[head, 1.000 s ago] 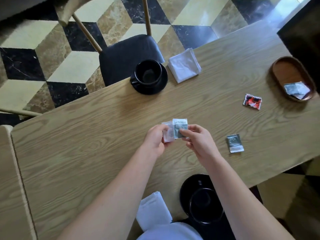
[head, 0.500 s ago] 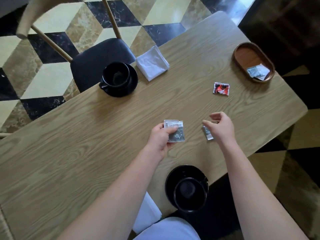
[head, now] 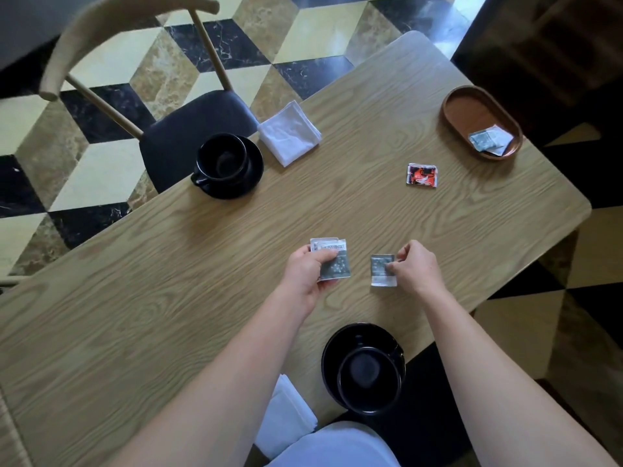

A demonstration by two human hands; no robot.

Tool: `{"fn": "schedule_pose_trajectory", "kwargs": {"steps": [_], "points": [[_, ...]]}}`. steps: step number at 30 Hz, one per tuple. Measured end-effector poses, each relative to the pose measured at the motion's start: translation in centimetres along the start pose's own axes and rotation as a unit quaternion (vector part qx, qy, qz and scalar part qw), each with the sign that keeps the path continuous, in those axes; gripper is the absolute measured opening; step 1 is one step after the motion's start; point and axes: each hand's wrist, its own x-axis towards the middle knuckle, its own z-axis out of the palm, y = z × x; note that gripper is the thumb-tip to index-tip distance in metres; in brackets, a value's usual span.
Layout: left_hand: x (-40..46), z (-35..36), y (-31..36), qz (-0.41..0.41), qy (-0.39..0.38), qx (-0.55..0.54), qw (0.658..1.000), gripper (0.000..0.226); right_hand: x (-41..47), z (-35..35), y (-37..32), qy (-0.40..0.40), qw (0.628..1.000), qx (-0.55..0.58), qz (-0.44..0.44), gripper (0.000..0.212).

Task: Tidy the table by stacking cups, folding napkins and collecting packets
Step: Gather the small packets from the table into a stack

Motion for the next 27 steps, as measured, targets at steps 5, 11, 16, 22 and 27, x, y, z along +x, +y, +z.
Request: {"fn": "schedule_pose_trajectory", "kwargs": {"steps": [5, 11, 16, 22, 27], "points": [[0.3, -0.5, 0.2, 0.006, 0.019, 0.003, 1.000, 0.023, -2.6, -1.4, -2.7, -0.015, 0.980, 0.187, -0.067, 0.025], [0.5, -1.7, 0.9, 0.018, -0.005, -0.007, 1.000, 0.041, -5.7, -3.2, -6.5, -0.194, 0.905, 0.359, -0.117, 0.029], [1.1, -2.0, 0.5, 0.044, -0.027, 0.013, 0.999, 0.025, -5.3, -1.2, -8.0, -0.150, 0.947, 0.260, -0.114, 0.026], [2.5, -0.9, 0.5, 0.034, -0.006, 0.004, 0.999, 0.020, -1.4, -1.2, -7.0, -0.135, 0.947, 0.277, -0.095, 0.023], [3.4, -0.7, 0.4, 0.029, -0.003, 0.000, 1.000, 0.024, 6.5, -5.1, -5.2, 0.087, 0.979, -0.047, -0.181, 0.020]]}}
